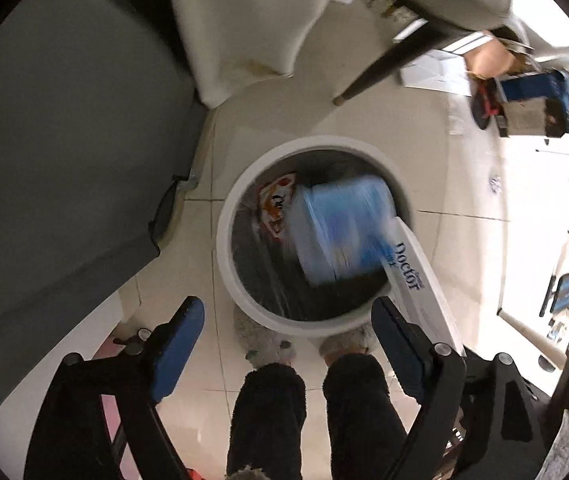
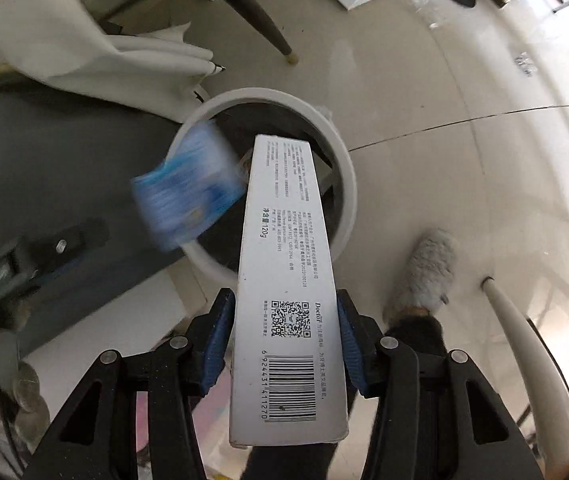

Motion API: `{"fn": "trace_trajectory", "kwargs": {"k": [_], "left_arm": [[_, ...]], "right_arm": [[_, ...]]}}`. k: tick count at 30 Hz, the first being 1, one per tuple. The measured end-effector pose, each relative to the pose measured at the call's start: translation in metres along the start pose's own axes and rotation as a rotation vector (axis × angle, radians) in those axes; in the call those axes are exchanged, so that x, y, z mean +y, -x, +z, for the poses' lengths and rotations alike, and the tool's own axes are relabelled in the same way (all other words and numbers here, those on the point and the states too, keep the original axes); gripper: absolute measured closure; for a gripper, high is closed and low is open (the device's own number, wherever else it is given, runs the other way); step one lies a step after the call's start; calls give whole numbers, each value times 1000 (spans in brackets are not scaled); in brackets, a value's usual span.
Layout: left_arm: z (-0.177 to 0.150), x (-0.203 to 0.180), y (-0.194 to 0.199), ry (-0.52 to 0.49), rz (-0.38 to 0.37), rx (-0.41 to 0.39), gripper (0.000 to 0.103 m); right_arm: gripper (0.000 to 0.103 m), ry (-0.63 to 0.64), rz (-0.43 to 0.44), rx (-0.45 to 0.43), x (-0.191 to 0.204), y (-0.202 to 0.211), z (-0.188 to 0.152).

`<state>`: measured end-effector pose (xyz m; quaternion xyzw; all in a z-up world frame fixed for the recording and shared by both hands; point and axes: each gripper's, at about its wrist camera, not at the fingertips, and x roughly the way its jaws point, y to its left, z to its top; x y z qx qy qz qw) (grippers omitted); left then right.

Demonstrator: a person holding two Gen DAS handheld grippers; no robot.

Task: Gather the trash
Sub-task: 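Carry both items over the white bin and open both tools to drop them, then grasp the foil blister pack with the right tool while the left tool grasps the black lid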

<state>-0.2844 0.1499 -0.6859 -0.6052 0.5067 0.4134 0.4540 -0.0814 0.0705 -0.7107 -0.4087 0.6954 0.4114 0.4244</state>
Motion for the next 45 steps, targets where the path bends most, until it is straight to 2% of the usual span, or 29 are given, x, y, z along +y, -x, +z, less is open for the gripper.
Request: {"fn": "trace_trajectory", "kwargs": {"k": [1,2,3,5,9,13,20,30,40,45], "left_arm": [[0,3,-4,8,13,-1,8],[-1,8,-4,14,32,-5,5],[-3,12,-4,21,50,-12,5],[-7,18,0,36,72,-34,5],[-21,23,12,35,168,-76,5],[-35,22,32,22,186,-111,5],[-54,14,77,-1,170,-155,5],[-94,5,163,-28,166,-214,5],[-143,-9,256,-49,143,-291,5],[-167,-18,296,-84,167,-327,5]], "right_arm": [[43,21,-6,16,2,-14,7],[19,23,-5,15,1,-21,9],[0,29,-10,12,2,-25,14],[0,62,-38,-9,5,-28,15],[0,111,-117,-44,12,-21,8],[0,134,-223,-85,18,-7,6],[0,133,-287,-143,24,38,-5],[0,155,-276,-226,51,138,-46],[0,185,-244,-267,79,242,-110],[0,175,-200,-286,88,290,-140]]}}
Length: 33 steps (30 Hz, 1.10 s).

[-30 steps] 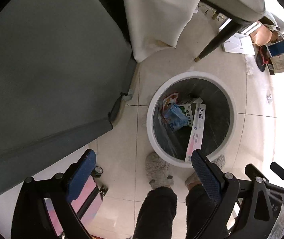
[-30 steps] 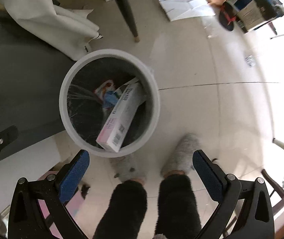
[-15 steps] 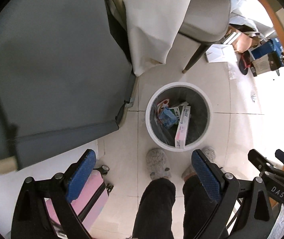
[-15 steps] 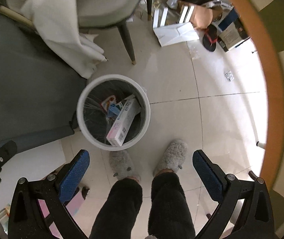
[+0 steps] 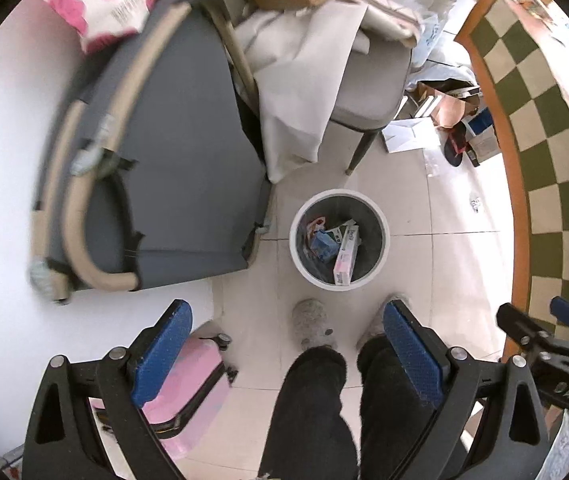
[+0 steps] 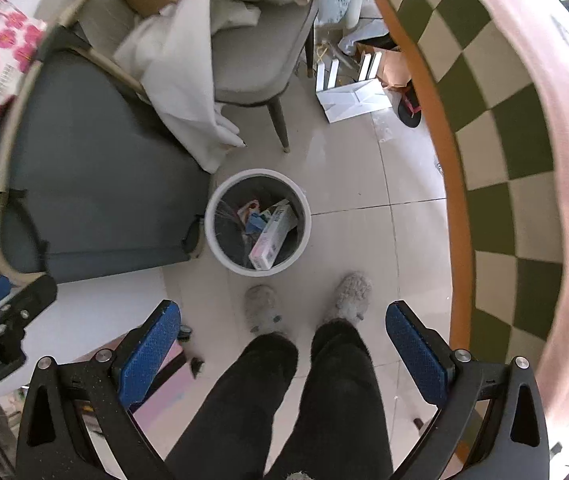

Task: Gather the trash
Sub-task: 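Grasp the foil blister pack with the right tool while the left tool grasps the black lid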

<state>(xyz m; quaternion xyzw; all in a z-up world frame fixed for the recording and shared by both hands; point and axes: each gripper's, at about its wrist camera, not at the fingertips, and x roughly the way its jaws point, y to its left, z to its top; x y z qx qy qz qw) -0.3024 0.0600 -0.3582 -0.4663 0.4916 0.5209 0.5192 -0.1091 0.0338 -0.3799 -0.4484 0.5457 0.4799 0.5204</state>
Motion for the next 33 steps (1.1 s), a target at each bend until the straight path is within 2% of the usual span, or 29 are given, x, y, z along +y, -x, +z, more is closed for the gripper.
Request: {"fn": "trace_trajectory", "kwargs": {"k": [6,10,14,18,21,24,28,30,33], "left_arm": [[1,-10,58,-48,47,-76,5],[17,-35,98,-85,57,-153,5],[41,-87,134,-159,52,-236,5],[63,-170,162,-268,13,-290,0],[73,-240,170,-363,12,-309,0],[73,-315,164,-442,46,-324,0],[54,-405,140,-549,85,-312,0],[39,-446,122,-617,93,-281,0],[22,-485,97,-693,119,-235,0]], "right_arm": [[0,-68,94,-54,-10,68,-8],[0,-159,160,-113,-38,111,-4],[0,-257,176,-168,-91,146,4],[0,-384,154,-208,-174,169,5],[0,-485,106,-210,-253,179,-8],[0,-499,-20,-146,-335,176,-22],[0,-313,-243,1,-411,148,-26],[0,-213,-326,66,-436,128,-22],[0,-69,-382,144,-461,100,-22]]}}
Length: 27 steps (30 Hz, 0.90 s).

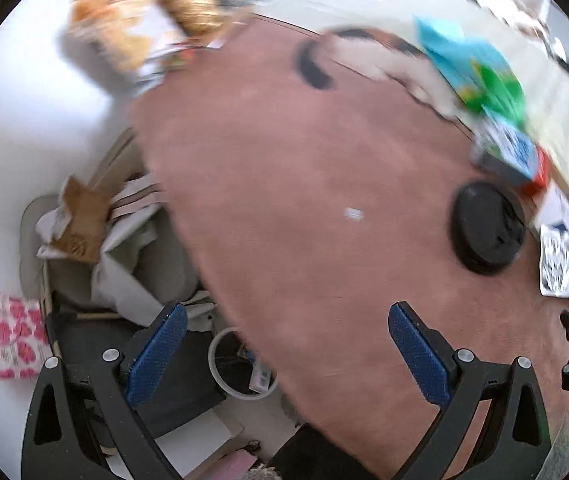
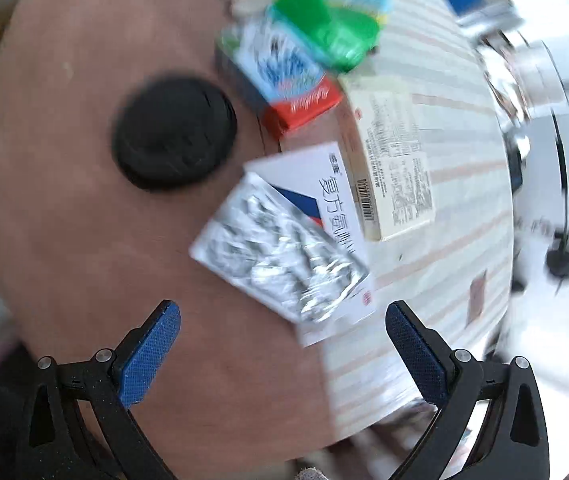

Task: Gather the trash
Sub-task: 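Grasp the foil blister pack with the right tool while the left tool grasps the black lid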

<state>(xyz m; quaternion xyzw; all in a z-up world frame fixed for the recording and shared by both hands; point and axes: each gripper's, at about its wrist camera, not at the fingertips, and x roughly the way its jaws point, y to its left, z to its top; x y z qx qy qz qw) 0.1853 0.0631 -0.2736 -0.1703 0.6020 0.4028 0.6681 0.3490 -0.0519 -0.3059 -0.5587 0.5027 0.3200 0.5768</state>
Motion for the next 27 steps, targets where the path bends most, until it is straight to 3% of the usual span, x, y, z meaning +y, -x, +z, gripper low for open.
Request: {"fn": "trace_trajectory", "kwargs": {"k": [5,9,10,12,19,22,23,24,26,27], "left_arm": [[5,-24,-19,-49,12,52,0],[10,-22,-27,-38,27,71,0],[12,-21,-28,-32,28,72,0],[16,-24,-29,-28,28,72,0],[32,-50,-26,-71,-2,55,0],[39,-67,-27,-110,-63,68,0],[43,-75,-29,-127,-101,78,0],[45,-81,-30,-140,-130,86,0],[51,-94,-33,-175,-170,96,0],[54,-102,-34,-196,-190,102,0]], "right_arm": [[0,120,34,40,-2,-37,10],[19,57,133,53,-15,-48,14],[24,18,160,49,-21,-47,12],[48,-47,150,25,-33,-43,9],[56,-516,504,39,-93,-46,-24],[60,-653,582,23,-112,-51,-40],[64,-693,596,11,-120,-51,-44],[78,-729,609,-10,-127,-50,-48],[93,-770,608,-41,-140,-45,-51],[93,-786,619,-47,-144,-44,-52]]}}
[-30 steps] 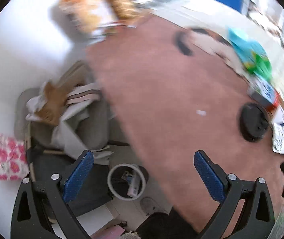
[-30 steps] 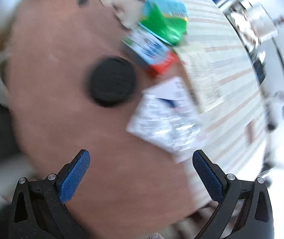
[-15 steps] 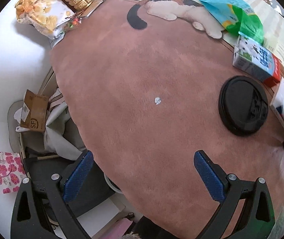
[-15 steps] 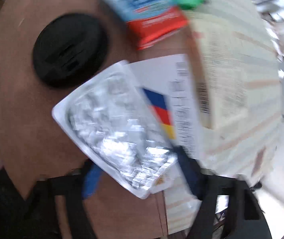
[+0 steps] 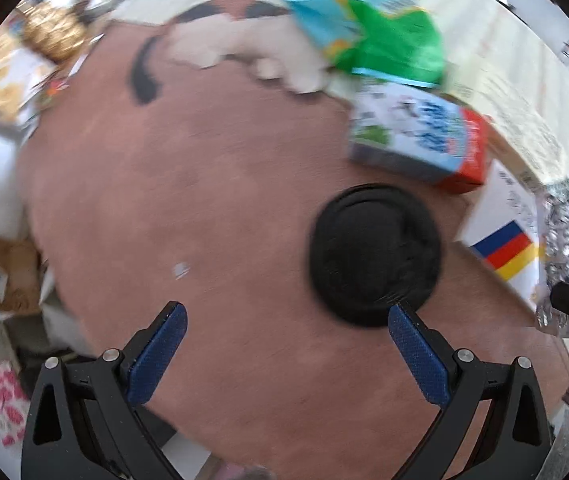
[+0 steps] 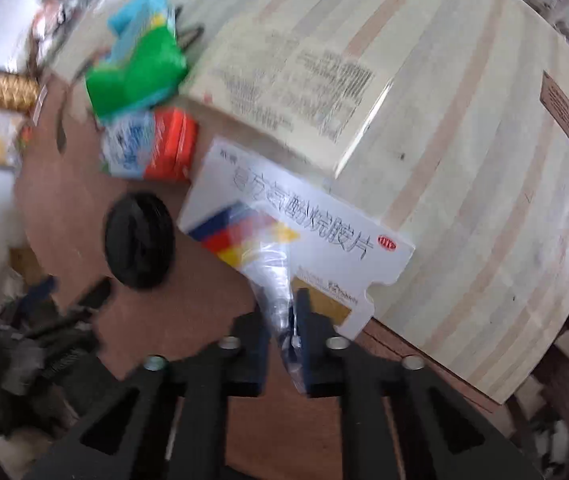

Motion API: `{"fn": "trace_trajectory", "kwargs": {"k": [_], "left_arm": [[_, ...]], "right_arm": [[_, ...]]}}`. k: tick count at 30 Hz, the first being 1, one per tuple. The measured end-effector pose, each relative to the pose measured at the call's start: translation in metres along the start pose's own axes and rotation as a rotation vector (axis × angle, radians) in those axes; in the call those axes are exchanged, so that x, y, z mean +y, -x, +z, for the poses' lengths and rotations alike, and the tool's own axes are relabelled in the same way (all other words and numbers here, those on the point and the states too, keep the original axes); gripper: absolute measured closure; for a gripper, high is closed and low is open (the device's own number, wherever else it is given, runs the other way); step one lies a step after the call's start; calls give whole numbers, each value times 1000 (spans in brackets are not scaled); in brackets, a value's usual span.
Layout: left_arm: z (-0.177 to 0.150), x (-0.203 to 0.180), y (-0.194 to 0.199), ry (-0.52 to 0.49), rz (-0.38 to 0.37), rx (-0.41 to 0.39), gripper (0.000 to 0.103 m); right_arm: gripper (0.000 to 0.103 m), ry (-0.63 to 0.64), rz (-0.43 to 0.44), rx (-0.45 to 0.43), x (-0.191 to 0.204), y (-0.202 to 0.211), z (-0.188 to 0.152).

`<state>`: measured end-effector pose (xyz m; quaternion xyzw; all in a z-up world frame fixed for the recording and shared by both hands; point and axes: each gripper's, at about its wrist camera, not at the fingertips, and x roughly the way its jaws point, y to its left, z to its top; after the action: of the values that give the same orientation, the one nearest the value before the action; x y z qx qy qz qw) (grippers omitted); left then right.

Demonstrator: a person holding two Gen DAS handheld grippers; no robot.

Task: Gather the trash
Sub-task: 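Grasp the foil blister pack with the right tool while the left tool grasps the black lid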

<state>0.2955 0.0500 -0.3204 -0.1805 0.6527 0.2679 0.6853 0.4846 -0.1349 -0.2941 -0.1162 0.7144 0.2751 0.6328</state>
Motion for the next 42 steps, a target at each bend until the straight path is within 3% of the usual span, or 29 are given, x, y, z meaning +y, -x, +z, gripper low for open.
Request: {"fn": "trace_trajectory", "kwargs": {"k": [6,12,13,14,18,23,24,25,26,33,35,37,38,42], "left_arm": [[22,-27,-10,-67,-59,23,0],[37,-37,-21,-74,-80,61,2],[37,-37,-20,-73,-84,56,4],[37,-38,-19,-72,-108,50,17],[35,-38,-13,-76,-103,15,19],[25,-29,4,-46,-100,-29,19],[22,-27,8,-40,-99,-41,42],[20,-25,13,-34,-101,-48,55],[18,-22,17,-19,-114,-49,57],[12,1,3,28,-176,-2,54],[12,8,-4,41,-192,-1,36],[15,12,-11,58,-270,26,34],[17,12,-17,67,-285,56,28],[25,6,-28,52,-281,88,18]], "right_arm": [[93,-32,-2,-11,-24,5,7],[93,-26,-22,-11,-14,3,8],[93,-27,-28,-14,-6,2,6],[93,-25,-36,-12,-10,5,9],[93,-33,-55,1,-6,-1,9],[94,-2,-79,-49,10,-3,-1],[94,3,-78,-56,12,-1,-4],[94,4,-82,-68,15,2,-5],[94,7,-82,-78,17,4,-7],[94,23,-78,-118,37,25,-27],[94,14,-83,-116,37,28,-29],[94,1,-84,-115,36,17,-23],[94,-3,-86,-114,35,15,-23],[94,-14,-86,-119,31,12,-21]]}}
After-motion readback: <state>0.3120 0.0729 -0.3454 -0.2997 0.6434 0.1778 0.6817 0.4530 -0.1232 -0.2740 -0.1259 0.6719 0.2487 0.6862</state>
